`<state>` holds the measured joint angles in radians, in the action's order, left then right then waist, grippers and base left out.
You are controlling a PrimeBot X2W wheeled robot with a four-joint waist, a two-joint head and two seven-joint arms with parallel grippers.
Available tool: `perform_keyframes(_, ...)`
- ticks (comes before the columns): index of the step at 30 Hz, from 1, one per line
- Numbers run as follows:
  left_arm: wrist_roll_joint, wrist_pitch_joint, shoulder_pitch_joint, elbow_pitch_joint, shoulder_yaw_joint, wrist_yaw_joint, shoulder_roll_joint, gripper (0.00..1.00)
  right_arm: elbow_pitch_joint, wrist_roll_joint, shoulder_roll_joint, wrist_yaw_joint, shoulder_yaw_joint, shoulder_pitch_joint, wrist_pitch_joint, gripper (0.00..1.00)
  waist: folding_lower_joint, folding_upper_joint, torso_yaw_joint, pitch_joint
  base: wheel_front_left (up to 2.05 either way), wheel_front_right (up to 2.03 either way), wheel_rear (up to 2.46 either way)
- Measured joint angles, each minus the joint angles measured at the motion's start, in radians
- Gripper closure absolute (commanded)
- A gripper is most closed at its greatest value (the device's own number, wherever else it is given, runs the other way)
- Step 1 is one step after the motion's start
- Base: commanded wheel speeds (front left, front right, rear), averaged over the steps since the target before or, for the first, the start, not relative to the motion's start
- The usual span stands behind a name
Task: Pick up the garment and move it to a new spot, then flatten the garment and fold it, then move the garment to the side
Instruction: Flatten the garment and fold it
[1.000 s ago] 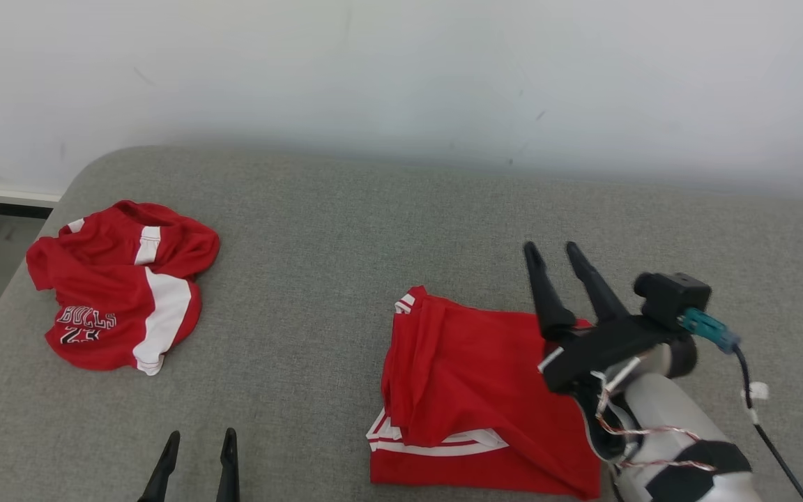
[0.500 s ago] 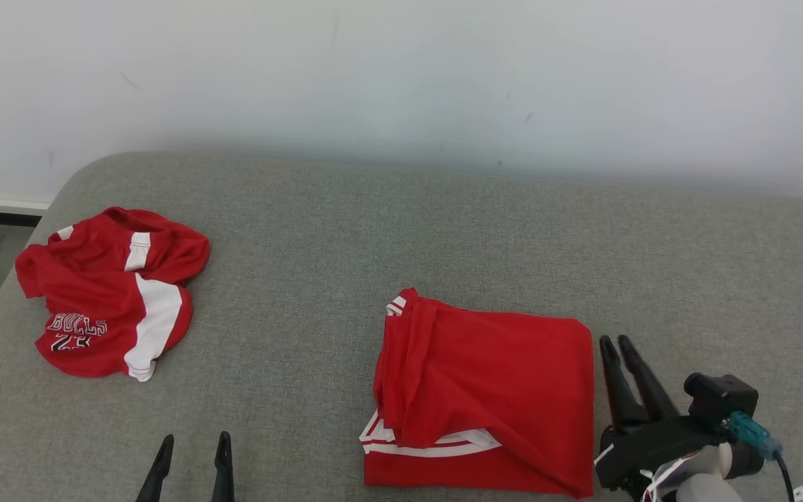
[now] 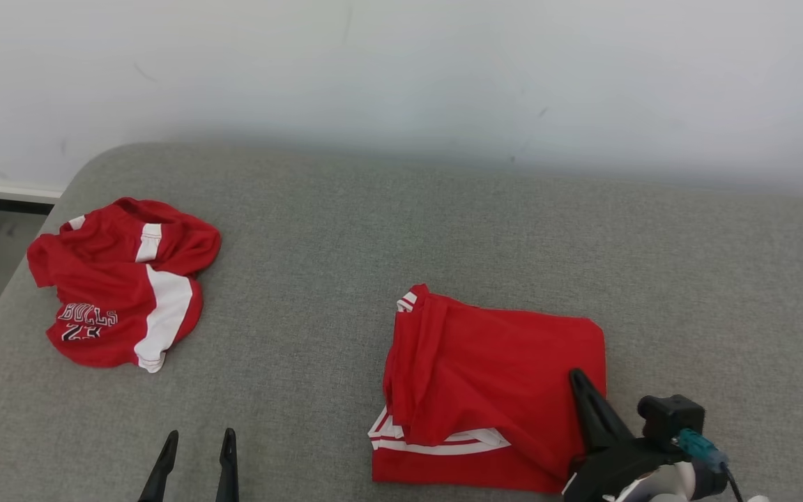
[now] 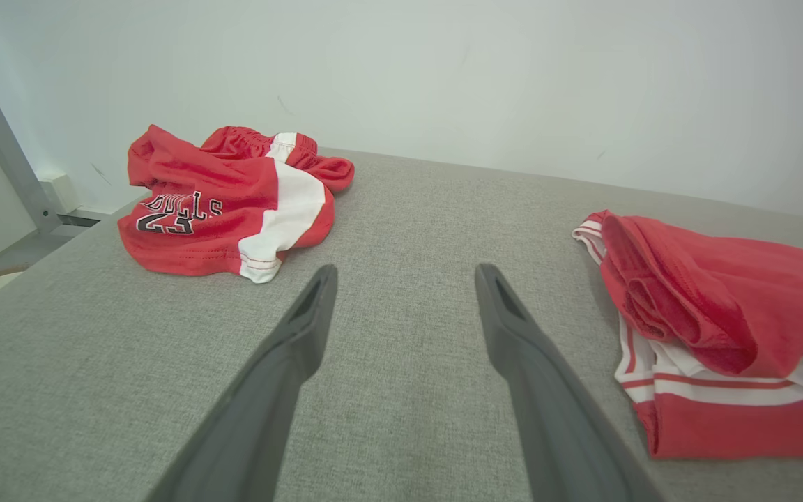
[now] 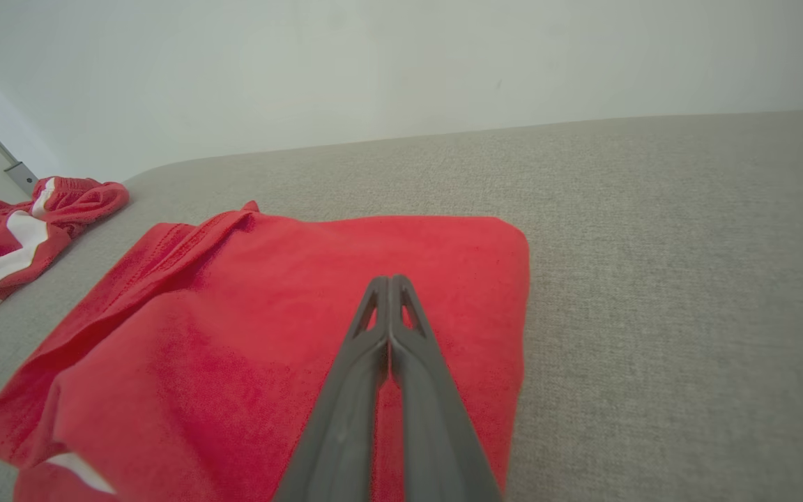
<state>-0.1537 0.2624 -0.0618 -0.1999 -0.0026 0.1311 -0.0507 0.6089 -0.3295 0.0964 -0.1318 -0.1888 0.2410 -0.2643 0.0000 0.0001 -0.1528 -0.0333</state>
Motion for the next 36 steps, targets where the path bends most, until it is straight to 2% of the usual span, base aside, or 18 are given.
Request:
perform_keyframes(8,0.0,0.0,0.008,-0.002,-0.014,0.0,0.0,0.0,0.082,0.033,-0.03,0.0,-0.083,0.035,0.0,1.0,0.0,0.0,-0.027,-0.019,0.0,0.0,0.0)
perform_keyframes(14,-0.002,0.0,0.024,-0.004,-0.019,0.0,0.0,0.0,0.089,0.029,-0.043,0.0,-0.162,0.047,0.0,1.0,0.0,0.0,-0.048,-0.038,0.0,0.0,0.0)
perform_keyframes(27,-0.006,0.0,0.029,-0.008,-0.026,0.0,0.0,0.0,0.054,-0.105,-0.046,0.0,-0.448,0.06,0.0,1.0,0.0,0.0,-0.069,-0.045,0.0,0.0,0.0)
perform_keyframes(32,-0.008,0.0,0.039,-0.009,-0.027,0.0,0.0,0.0,0.058,-0.137,-0.046,0.0,-0.476,0.09,0.0,1.0,0.0,-0.0001,-0.07,-0.043,0.0,0.0,0.0)
perform_keyframes(36,-0.007,0.0,0.036,-0.007,-0.018,0.0,0.0,0.0,0.04,-0.118,-0.046,0.0,-0.431,0.086,0.0,1.0,0.0,0.0,-0.061,-0.037,0.0,0.0,0.0)
